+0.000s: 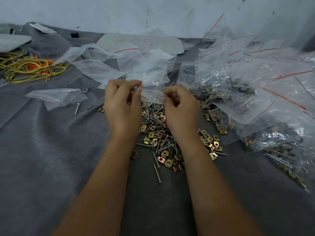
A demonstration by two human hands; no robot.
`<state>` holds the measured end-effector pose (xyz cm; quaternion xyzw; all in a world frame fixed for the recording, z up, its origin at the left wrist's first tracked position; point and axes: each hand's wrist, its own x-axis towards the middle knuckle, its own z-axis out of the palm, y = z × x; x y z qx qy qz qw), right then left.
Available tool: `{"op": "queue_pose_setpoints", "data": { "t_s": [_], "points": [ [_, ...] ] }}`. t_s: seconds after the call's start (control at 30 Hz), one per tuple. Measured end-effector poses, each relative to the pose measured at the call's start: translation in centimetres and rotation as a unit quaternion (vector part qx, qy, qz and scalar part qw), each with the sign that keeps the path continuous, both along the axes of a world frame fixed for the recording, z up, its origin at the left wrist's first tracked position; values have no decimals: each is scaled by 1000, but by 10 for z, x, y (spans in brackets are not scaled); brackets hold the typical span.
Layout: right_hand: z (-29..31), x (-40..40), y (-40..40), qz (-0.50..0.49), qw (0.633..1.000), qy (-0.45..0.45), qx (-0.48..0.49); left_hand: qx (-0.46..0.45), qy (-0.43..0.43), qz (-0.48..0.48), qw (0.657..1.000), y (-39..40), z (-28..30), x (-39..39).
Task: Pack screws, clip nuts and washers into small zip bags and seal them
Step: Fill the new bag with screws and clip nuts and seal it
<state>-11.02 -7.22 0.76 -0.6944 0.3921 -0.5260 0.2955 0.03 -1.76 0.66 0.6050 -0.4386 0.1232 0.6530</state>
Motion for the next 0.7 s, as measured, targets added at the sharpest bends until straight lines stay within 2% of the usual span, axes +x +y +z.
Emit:
{"op": "queue_pose_setpoints", "data": {
  "t_s": [0.07,0.13,0.2,0.27,0.3,0.33,0.4,0.47,0.5,0.57,0.7],
  "points": [
    [2,0,3,37,999,-5,-5,7,12,-17,1000,1,-1,2],
    [7,-7,2,81,995,-25,46,33,101,-23,994,3,1,7],
    [11,-17,-3,72,991,-60,98,-17,145,38,989,7,5,18],
    [13,-27,-8,10,987,-94,131,-74,80,129,986,14,9,30],
    [13,-31,-11,-24,986,-86,143,-67,27,165,984,17,8,34],
    [12,-34,-13,-47,985,-55,155,-31,-15,178,983,18,7,36],
    [9,-39,-18,-54,983,53,170,118,-45,146,981,15,5,32],
    [7,-43,-22,-20,969,168,179,289,-68,84,951,7,0,23],
    [7,-44,-22,2,960,217,180,345,-81,55,934,3,-4,18],
    [12,-45,-22,43,938,298,170,392,-100,21,914,0,-7,11],
    [20,-37,-23,45,911,388,134,392,-111,26,913,-4,-9,8]
  ]
}}
